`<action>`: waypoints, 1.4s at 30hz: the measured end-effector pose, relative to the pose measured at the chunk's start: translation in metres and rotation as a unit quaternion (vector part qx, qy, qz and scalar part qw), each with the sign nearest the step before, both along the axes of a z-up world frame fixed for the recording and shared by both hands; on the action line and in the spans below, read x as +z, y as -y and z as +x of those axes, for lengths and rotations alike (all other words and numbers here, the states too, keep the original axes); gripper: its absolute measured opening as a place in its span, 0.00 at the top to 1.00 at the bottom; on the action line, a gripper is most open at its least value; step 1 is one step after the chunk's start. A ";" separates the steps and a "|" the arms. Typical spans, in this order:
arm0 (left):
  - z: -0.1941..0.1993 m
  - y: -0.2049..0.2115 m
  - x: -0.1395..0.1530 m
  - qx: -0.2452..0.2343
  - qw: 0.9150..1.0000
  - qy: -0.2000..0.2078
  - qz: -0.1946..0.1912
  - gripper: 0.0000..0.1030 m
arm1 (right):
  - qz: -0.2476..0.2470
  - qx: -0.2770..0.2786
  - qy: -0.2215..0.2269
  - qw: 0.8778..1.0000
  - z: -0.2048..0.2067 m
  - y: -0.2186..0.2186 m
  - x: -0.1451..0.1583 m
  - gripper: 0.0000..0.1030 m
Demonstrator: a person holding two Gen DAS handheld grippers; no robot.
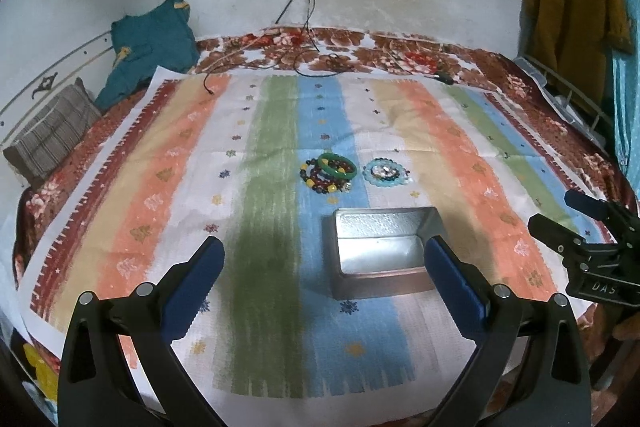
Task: Organize jewelry
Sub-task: 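Move both tools forward toward the bracelets beside the silver tin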
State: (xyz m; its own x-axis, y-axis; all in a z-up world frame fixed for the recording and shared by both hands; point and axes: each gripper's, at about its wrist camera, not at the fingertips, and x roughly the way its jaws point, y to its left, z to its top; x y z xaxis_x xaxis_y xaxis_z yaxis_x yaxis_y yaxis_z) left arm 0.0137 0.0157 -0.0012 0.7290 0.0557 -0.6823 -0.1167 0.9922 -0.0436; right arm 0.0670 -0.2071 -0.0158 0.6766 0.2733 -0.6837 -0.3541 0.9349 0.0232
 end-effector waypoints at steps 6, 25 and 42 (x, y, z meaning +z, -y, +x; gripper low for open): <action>0.005 0.000 0.000 -0.002 1.000 -0.008 -0.007 0.05 | -0.005 -0.003 -0.003 1.000 0.008 -0.001 -0.001 0.04; 0.029 -0.003 0.005 0.004 1.000 -0.012 0.019 0.05 | -0.027 0.006 -0.009 1.000 0.030 -0.020 -0.008 0.04; 0.078 -0.016 -0.007 0.025 0.999 -0.047 0.007 0.05 | -0.022 -0.003 -0.040 0.999 0.058 -0.031 -0.015 0.04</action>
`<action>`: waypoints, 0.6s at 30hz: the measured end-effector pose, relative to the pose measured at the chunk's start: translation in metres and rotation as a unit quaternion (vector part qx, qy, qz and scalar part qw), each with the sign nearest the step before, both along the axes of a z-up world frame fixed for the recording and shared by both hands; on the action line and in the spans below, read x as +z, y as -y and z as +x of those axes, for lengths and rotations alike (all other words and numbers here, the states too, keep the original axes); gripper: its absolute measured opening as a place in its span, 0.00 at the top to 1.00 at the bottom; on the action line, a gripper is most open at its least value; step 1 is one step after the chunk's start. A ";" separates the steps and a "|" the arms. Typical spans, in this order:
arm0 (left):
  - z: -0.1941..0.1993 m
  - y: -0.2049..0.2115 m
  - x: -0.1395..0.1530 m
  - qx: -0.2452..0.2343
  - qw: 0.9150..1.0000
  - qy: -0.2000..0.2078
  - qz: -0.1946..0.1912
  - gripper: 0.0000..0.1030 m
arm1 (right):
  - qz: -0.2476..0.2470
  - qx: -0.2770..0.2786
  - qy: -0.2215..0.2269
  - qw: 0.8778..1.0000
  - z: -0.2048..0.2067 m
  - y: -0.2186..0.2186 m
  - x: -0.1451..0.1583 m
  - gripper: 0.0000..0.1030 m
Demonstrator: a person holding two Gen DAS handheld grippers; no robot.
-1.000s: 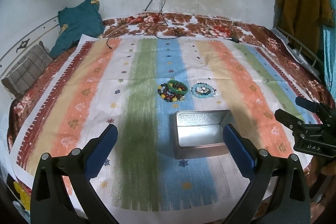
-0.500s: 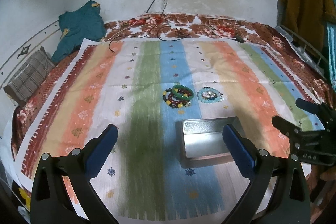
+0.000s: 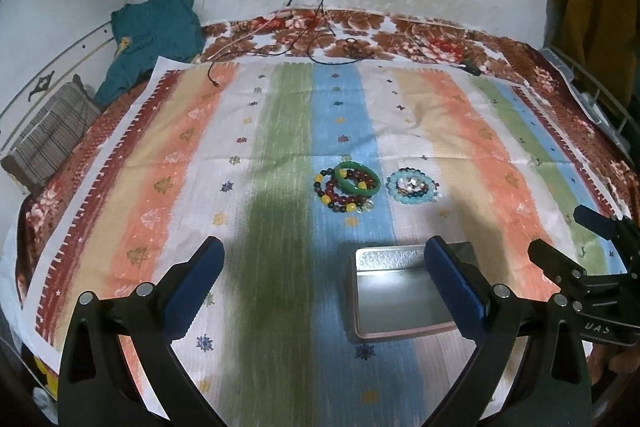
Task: Organize jewelry
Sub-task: 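Move both tools forward toward the bracelets beside the silver tin, then grasp the green jade bangle with the left tool while the right tool grasps the light blue bracelet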
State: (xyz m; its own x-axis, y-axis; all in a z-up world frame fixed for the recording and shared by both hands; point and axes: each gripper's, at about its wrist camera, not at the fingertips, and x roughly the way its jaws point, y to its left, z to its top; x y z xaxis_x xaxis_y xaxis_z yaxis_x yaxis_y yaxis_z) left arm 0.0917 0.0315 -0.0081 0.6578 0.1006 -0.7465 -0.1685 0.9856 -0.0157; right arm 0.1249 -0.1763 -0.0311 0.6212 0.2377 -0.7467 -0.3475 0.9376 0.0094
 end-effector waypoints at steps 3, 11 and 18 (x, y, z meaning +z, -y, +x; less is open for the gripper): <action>0.007 0.000 -0.002 0.001 1.000 -0.005 0.002 0.05 | 0.000 0.000 -0.007 1.000 0.008 -0.001 -0.002 0.04; 0.035 -0.008 -0.009 0.003 1.000 -0.021 -0.008 0.05 | -0.005 0.000 -0.021 1.000 0.027 -0.008 -0.008 0.04; 0.058 -0.013 -0.024 0.006 0.999 -0.045 -0.011 0.05 | 0.000 -0.005 -0.049 0.999 0.048 -0.011 -0.015 0.04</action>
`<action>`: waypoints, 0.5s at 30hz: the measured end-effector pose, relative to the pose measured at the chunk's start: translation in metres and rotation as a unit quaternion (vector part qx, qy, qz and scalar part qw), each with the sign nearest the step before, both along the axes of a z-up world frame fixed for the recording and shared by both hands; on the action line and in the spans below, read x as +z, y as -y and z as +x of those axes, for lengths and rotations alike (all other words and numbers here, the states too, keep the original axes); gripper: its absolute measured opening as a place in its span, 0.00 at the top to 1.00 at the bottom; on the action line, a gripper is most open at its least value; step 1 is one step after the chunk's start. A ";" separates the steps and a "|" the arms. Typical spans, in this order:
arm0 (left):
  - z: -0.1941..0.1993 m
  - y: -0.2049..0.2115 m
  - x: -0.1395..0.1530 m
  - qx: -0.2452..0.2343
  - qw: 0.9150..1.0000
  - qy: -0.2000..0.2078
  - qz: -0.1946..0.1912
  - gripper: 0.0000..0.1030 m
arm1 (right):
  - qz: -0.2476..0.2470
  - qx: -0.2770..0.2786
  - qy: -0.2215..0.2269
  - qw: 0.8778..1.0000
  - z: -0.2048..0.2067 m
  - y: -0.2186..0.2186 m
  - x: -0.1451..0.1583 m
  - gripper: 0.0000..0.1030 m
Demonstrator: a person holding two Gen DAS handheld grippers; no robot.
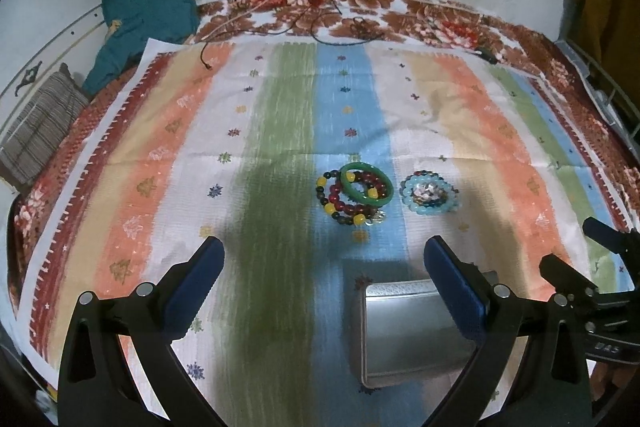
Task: Organize jewelry
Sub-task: 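Grasp the green jade bangle with the left tool while the right tool grasps the light blue bracelet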
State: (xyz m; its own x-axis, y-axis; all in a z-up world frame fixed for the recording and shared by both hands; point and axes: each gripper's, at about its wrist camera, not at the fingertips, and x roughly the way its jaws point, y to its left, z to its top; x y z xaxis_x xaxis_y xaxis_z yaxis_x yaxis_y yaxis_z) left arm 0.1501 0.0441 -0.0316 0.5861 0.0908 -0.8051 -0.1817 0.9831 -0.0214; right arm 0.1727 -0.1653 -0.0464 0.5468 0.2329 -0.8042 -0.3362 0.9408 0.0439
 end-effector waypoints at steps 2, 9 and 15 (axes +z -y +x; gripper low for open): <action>0.006 0.000 -0.005 -0.001 1.000 -0.007 -0.001 0.05 | -0.001 -0.002 -0.005 1.000 0.005 -0.001 -0.002 0.04; 0.030 -0.002 -0.018 -0.001 1.000 -0.025 -0.010 0.05 | -0.009 -0.002 -0.025 1.000 0.023 -0.009 -0.016 0.04; 0.048 -0.007 -0.033 0.006 0.999 -0.039 -0.022 0.05 | -0.012 -0.011 -0.044 0.999 0.044 -0.011 -0.031 0.04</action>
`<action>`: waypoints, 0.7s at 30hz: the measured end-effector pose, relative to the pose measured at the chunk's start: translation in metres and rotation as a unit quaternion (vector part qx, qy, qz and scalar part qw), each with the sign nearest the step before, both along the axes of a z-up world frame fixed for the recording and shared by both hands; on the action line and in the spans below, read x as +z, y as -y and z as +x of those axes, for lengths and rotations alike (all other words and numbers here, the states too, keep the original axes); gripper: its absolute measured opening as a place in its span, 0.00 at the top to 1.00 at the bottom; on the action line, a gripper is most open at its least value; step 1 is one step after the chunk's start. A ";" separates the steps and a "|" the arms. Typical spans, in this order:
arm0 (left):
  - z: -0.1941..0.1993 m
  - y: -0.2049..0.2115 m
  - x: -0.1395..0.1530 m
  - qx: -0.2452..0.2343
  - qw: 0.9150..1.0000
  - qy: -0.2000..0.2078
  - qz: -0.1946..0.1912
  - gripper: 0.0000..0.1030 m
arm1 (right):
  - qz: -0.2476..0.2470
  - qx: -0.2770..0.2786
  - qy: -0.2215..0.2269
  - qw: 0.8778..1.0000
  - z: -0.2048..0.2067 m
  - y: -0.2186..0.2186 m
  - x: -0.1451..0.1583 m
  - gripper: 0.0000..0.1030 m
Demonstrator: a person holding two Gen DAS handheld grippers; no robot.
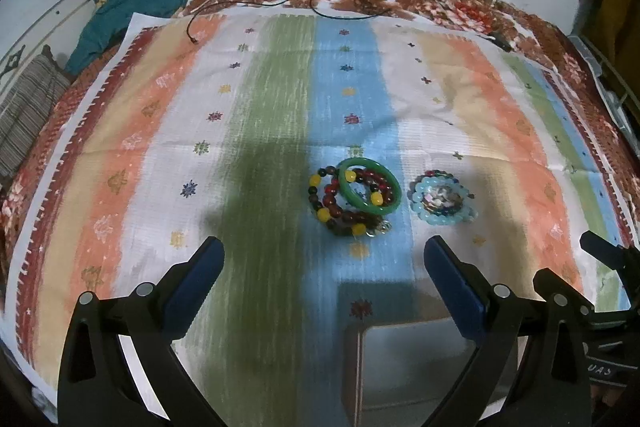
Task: Organize jewelry
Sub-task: 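Grasp the green jade bangle with the left tool while the right tool grasps the light blue bracelet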
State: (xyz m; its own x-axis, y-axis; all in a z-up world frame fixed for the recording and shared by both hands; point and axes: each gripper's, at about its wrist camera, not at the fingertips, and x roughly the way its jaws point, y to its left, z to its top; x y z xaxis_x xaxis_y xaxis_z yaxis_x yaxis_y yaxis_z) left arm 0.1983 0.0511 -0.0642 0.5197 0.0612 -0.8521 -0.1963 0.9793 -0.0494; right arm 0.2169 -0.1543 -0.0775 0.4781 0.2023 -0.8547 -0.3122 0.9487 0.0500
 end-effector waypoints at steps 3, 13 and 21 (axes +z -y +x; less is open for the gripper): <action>0.008 -0.003 -0.006 0.003 1.000 -0.007 -0.003 0.05 | 0.000 0.001 -0.009 1.000 0.010 -0.002 -0.008 0.04; 0.031 -0.012 -0.024 0.005 0.999 -0.028 -0.038 0.06 | -0.003 -0.004 -0.024 1.000 0.033 -0.007 -0.026 0.04; 0.052 -0.011 -0.039 -0.006 0.998 -0.042 -0.045 0.06 | -0.003 -0.001 -0.032 0.999 0.050 -0.012 -0.038 0.04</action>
State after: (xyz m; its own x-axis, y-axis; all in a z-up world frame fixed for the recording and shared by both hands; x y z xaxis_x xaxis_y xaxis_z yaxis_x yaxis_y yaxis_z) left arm 0.2502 0.0623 -0.1036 0.4462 -0.0222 -0.8947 -0.1925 0.9739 -0.1202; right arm 0.2665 -0.1420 -0.1153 0.4227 0.1960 -0.8848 -0.3067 0.9497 0.0638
